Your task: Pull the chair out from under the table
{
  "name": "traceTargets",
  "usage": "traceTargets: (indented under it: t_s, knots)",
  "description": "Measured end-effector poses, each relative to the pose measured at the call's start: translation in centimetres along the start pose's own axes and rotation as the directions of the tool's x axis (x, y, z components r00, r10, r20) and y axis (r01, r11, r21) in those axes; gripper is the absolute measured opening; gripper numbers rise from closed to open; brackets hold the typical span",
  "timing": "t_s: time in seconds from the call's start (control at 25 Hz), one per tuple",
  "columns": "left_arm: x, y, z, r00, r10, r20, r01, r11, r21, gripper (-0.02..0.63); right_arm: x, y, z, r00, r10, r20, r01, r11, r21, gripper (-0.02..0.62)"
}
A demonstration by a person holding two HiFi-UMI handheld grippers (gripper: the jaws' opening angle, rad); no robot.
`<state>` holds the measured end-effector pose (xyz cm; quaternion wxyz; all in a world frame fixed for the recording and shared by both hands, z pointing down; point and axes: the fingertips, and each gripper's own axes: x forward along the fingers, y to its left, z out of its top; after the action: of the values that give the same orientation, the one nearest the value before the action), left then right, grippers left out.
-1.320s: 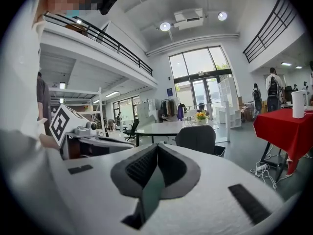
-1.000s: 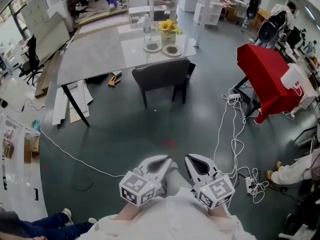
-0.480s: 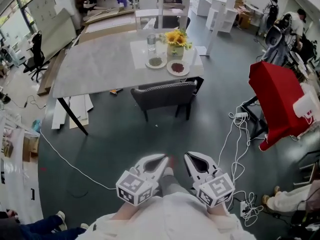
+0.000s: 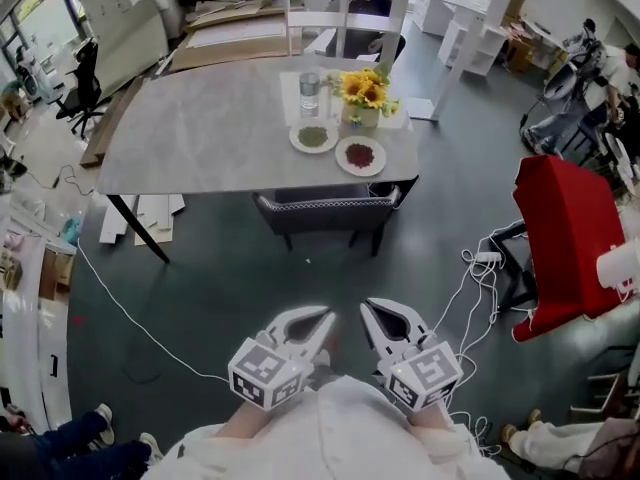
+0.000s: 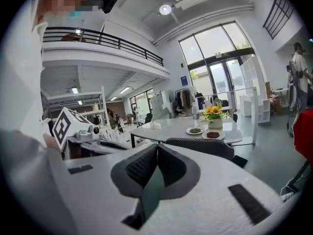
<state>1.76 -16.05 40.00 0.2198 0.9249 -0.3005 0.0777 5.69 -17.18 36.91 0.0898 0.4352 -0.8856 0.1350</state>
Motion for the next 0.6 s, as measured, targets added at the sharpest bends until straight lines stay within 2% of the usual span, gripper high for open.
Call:
traceTargets:
  t_s: [0.28,0.48,0.6]
  knots:
    - [1.4,1.7,-0.1,0.999,0.025,-0.024,-0.026,1.000,-0.016,0.017,1.7,-1.7,-1.0,1.000,0.013,-0.009,-0.012,0.999,0.044,0.003]
    - [3.2,3.2,0.2,0.998,-0.030,-0.050,0.029,0.999,-0.020,0.017,3.6,-3.7,-0.9,1.000,-0.011,-0.019,0.012,0.998,0.055,0.003]
    - [4.7,5.3,1.8,0.998,-0.032,-0.046,0.032,0.999,-0.008,0.017,5.0,-5.6,0.3,0.999,-0.038,-0.015,0.038,0.998,0.049,0.003]
